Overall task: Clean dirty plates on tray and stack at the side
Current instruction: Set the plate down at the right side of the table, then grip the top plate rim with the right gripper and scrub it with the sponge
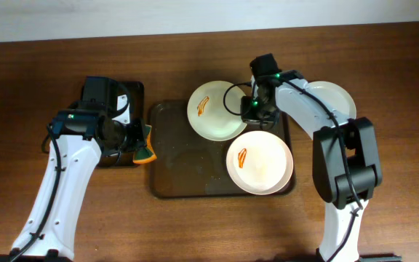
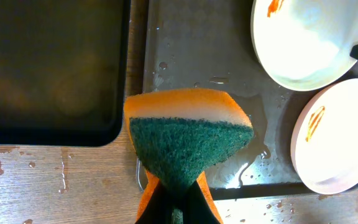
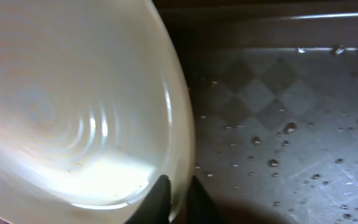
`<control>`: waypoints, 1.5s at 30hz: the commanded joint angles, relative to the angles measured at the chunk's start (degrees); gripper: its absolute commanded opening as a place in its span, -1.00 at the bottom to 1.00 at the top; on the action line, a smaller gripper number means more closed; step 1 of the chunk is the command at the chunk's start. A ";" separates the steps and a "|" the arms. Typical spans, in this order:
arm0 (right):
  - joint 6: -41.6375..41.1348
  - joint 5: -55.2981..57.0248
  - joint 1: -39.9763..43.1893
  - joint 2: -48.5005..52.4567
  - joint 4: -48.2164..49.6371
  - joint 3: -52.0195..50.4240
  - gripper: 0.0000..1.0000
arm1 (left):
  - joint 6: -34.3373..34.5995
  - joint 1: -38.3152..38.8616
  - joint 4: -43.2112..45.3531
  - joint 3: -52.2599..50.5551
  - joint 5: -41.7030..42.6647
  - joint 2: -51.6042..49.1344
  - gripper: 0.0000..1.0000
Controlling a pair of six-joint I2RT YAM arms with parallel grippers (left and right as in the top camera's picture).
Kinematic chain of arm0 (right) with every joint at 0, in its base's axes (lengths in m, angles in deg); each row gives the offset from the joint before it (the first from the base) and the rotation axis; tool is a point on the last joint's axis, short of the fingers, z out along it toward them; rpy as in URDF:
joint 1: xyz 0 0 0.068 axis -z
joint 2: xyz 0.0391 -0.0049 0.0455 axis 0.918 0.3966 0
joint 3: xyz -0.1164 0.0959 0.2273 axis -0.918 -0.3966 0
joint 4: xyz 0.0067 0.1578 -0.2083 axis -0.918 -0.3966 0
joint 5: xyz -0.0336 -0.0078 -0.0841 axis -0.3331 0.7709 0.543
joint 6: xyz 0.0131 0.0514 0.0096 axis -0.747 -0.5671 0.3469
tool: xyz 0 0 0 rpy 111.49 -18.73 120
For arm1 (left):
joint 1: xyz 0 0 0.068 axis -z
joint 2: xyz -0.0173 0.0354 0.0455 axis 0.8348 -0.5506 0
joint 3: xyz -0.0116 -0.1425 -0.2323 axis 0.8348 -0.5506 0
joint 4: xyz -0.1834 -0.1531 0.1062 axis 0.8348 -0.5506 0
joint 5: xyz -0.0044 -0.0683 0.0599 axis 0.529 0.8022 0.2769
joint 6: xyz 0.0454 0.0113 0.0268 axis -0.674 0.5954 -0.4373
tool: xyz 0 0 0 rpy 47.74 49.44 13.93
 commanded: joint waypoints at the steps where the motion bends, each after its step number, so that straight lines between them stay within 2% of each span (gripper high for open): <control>1: 0.13 -0.52 -2.40 0.26 1.14 0.39 -0.91 | -0.94 -0.37 0.13 -0.17 0.63 0.09 -1.00; 8: 0.83 -0.48 -8.50 1.01 1.64 0.33 -0.91 | -0.94 -0.37 0.17 -0.17 0.61 0.09 -1.00; 10: 0.81 0.15 -10.40 1.84 1.77 0.33 -0.81 | -0.94 -0.37 0.15 -0.15 0.63 0.09 -1.00; 13: 0.81 0.15 -12.57 2.95 1.77 0.33 -0.81 | -0.94 -0.37 0.17 -0.15 0.61 0.09 -1.00; 15: 0.85 0.15 -13.25 3.82 1.51 0.33 -0.67 | -0.94 -0.37 0.15 -0.15 0.61 0.09 -1.00; 17: 1.68 0.15 -13.29 4.87 1.36 0.33 -0.65 | -0.94 -0.37 0.17 -0.17 0.61 0.09 -1.00; 18: 1.68 0.15 -13.29 5.40 1.36 0.33 -0.65 | -0.94 -0.37 0.17 -0.15 0.61 0.09 -1.00; 20: 1.68 0.13 -13.25 5.77 1.11 0.33 -0.91 | -0.94 -0.37 0.24 -0.15 0.63 0.09 -1.00; 21: 2.21 -0.13 -13.38 5.77 0.94 0.33 -0.91 | -0.94 -0.37 0.37 -0.15 0.63 0.09 -1.00; 23: 8.52 -2.01 -13.62 5.77 -0.24 0.33 -0.91 | -1.27 -0.26 0.83 -0.17 0.61 -0.04 -1.00; 25: 9.70 -2.01 -13.62 5.77 -2.03 0.33 -0.91 | -1.36 -0.20 2.19 -0.61 0.70 -0.55 -1.00; 29: 5.01 -1.97 -13.62 5.77 -2.58 0.33 -0.92 | -1.01 1.44 8.22 -6.03 7.43 -2.05 -1.00; 33: -7.89 -1.81 -13.68 5.77 -4.55 0.28 -0.91 | 7.37 6.32 17.57 -12.66 7.48 -3.93 -1.00; 37: -17.92 -5.11 -13.68 5.77 -5.55 -0.50 -0.92 | 14.23 8.81 24.20 -14.62 2.97 -7.65 -1.00; 42: -17.77 -6.91 -13.73 5.77 -5.66 -0.52 -0.92 | 14.64 8.81 32.52 -14.62 3.02 -14.56 -1.00; 45: -17.09 -5.18 -13.73 5.77 -5.62 -0.55 -0.91 | 14.58 8.81 37.07 -14.62 8.33 -19.12 -1.00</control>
